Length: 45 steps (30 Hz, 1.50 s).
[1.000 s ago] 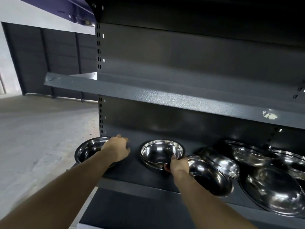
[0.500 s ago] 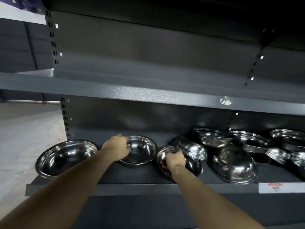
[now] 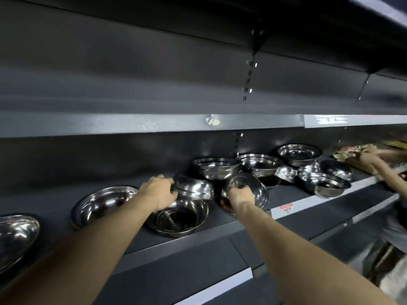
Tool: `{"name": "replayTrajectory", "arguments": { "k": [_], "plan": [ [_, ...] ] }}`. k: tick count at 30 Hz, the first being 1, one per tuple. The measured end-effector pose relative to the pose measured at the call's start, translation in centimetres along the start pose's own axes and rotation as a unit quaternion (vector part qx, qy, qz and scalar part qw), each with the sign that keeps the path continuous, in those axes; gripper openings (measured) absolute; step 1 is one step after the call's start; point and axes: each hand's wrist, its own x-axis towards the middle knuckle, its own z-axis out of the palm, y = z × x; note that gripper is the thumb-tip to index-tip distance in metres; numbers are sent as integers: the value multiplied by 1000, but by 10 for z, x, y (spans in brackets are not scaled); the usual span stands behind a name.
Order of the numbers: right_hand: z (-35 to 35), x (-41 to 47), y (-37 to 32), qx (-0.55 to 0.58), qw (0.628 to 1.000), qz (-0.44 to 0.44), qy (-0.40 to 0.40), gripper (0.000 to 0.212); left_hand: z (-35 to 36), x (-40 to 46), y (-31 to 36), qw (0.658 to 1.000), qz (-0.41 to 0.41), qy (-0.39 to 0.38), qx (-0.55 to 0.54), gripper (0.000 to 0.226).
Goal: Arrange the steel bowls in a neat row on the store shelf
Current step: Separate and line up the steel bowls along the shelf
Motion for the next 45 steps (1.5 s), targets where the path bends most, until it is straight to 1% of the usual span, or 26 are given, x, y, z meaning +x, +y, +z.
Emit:
{"name": "replayTrajectory", "arguments": {
  "k": [2,6,11,18,22,26,31,34,37,39,45],
  "plan": [
    [-11,13,-5,11,1000,5,-15,34,5,10,16,1000,2,-5,-1,55],
    [-24,38,-17,32,999,9,-40,37,12,32,42,1000,-10,-9,-1,59],
    [-34,76,-23,16,998,6,-63,44,24,53,65,999,-34,-11,7,61],
    [-23,109,-35,11,994,41,-104,54,37,65,75,998,-60,-2,14,60],
    [-6,118,-35,35,992,39,-116,50,41,63,71,996,-82,-9,37,61],
    [-1,117,-30,78,992,36,-95,38,37,57,61,994,-96,1,60,58],
    [-4,111,-30,99,991,36,-84,41,26,47,52,991,-112,10,66,47],
    [-4,101,-30,110,990,20,-84,38,19,38,43,990,-123,5,75,53],
    [2,86,-32,115,988,10,-101,35,9,26,31,987,-141,7,77,67],
    [12,74,-34,114,986,8,-120,33,2,15,21,985,-155,13,70,72],
    [55,33,-37,98,978,11,-186,38,-19,-22,-19,979,-193,29,63,70]
  ]
}}
